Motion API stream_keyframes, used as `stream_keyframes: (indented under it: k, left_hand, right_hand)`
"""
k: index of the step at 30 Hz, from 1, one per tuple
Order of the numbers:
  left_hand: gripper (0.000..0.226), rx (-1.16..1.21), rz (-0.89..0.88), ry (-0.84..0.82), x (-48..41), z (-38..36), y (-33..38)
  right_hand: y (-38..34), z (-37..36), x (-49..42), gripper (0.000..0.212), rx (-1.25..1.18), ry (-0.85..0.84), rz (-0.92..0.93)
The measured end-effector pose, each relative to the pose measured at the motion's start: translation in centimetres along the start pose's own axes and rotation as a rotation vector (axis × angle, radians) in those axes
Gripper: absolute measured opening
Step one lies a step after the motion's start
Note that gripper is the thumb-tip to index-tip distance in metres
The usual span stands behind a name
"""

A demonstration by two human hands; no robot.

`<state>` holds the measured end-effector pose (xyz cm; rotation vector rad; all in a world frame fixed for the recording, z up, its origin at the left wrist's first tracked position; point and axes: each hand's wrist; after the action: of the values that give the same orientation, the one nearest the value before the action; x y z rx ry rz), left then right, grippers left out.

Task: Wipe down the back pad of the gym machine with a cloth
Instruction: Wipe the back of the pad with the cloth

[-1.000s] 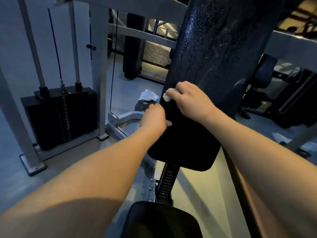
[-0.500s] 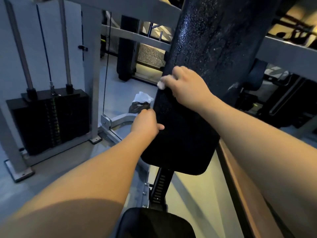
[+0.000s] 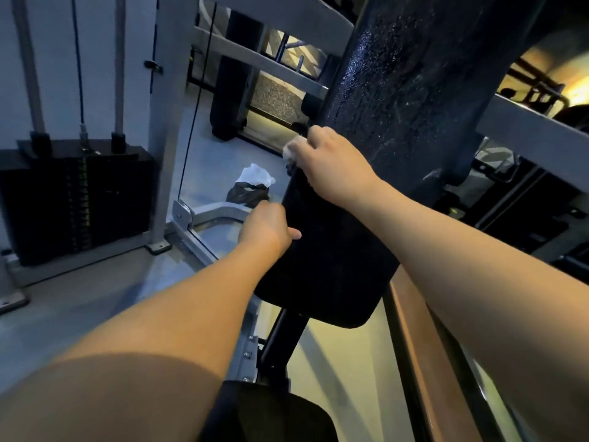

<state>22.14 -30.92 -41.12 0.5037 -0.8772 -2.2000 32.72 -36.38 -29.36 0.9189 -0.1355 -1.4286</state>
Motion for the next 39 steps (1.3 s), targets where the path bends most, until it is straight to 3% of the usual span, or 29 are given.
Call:
stream_keyframes:
  k: [4,9,14,16,19,23,26,28,31,35,39]
  left_hand:
    - [0.051,0.105,0.028,0.008,0.0,-0.4,-0.6]
    - [0.037,0.243,0.037,0.043,0.0,-0.9,-1.2]
    - [0.049,0.318,0.074,0.112,-0.2,-2.0,-1.8]
    - [0.047,0.355,0.064,0.112,-0.3,-2.1,-1.9]
    - [0.043,0.345,0.08,0.096,-0.4,-2.2,-2.2]
    - [0.047,0.335,0.087,0.089,-0.5,-2.1,-2.1]
    - [0.053,0.257,0.092,0.06,-0.8,-1.8,-2.0]
    - [0.052,0.241,0.095,0.057,-0.9,-1.8,-1.9]
    - [0.048,0.238,0.109,0.059,-0.8,-1.7,-1.9]
    - [0.05,0.215,0.091,0.048,-0.6,-1.6,-1.7]
    - [0.052,0.186,0.1,0.056,-0.7,-1.7,-1.7]
  right_hand:
    - [-0.7,1.2,-0.8,0.028,0.097,-0.183,0.073]
    - [-0.5,2.1,-3.6,0.027,0.23,-0.156,-0.207]
    - [-6.4,0.9,-1.3,0.028,0.236,-0.446,0.14]
    - [-4.5,1.6,-2.7,0.029,0.295,-0.396,0.09]
    - [-1.2,2.9,-5.2,0.028,0.311,-0.245,-0.235]
    - [-3.6,1.2,-2.0,0.023,0.207,-0.255,-0.124]
    - [-4.0,0.6,1.2,0.036,0.084,-0.289,-0.089]
    - [-3.0,1.2,2.6,0.034,-0.014,-0.24,-0.141]
    - [-1.8,1.2,4.9,0.013,-0.147,-0.102,-0.293]
    - [-1.3,0.6,5.6,0.019,-0.016,0.047,-0.443]
    - [-2.1,-0.5,5.8,0.035,-0.132,0.051,-0.502]
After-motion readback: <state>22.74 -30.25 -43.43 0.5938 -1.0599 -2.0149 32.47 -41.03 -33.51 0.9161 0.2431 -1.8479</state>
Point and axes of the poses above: each hand's wrist, its own x-axis away from the middle knuckle, its own z-axis out of the back of the hand, y = z × x, and after that the axes turned 2 degrees about x, right-handed
